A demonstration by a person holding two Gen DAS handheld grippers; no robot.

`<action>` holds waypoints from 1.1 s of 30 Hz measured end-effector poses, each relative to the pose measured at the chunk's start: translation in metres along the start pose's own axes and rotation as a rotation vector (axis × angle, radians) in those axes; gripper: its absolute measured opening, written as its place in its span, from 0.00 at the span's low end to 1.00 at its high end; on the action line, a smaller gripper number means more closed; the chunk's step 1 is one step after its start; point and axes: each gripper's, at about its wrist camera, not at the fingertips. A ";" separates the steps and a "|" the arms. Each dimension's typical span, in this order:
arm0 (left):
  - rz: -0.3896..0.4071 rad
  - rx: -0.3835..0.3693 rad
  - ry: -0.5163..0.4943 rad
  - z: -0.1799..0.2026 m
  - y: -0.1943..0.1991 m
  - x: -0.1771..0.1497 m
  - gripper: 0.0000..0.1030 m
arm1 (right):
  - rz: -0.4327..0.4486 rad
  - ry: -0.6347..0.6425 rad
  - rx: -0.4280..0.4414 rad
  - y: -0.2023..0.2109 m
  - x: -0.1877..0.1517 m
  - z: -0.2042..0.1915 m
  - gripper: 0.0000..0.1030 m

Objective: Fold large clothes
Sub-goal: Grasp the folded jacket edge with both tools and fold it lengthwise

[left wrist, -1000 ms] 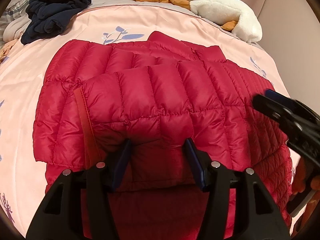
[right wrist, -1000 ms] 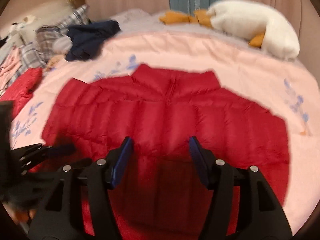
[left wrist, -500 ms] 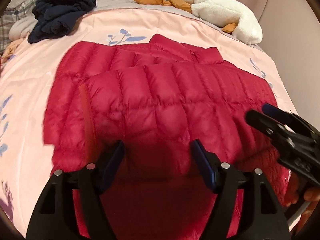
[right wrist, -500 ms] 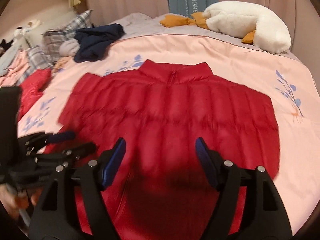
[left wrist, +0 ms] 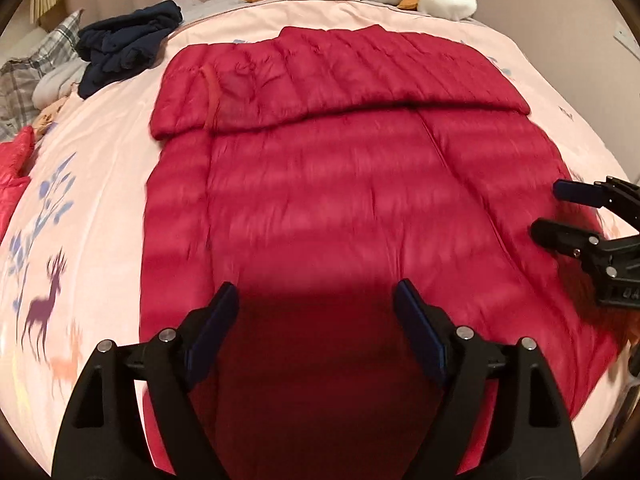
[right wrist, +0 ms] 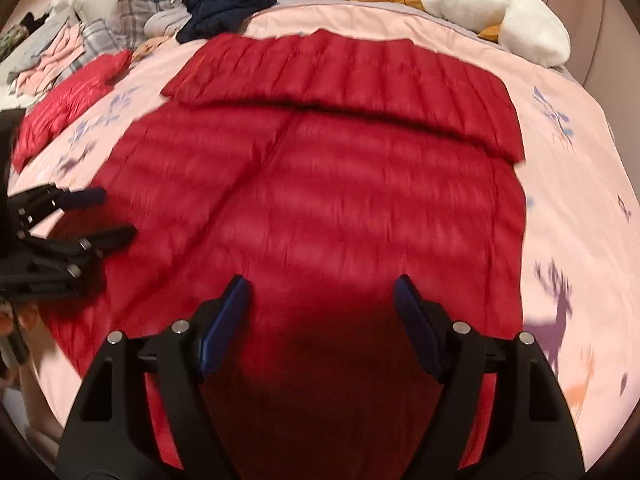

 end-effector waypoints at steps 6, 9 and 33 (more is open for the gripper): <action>0.038 -0.015 0.073 -0.016 0.044 -0.041 0.84 | 0.069 -0.020 -0.011 0.048 -0.049 0.004 0.75; 0.058 -0.035 0.125 -0.029 0.067 -0.056 0.84 | 0.106 -0.083 0.022 0.076 -0.058 0.018 0.81; 0.062 -0.401 0.744 -0.120 0.070 -0.092 0.85 | 0.126 -0.668 0.231 0.076 -0.095 0.111 0.85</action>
Point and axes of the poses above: each gripper's, at about its wrist camera, not at the fingertips, and y roughly against the way its jaws point, z to its right, x to its top, and after that the axes turned 13 degrees about z, right-handed
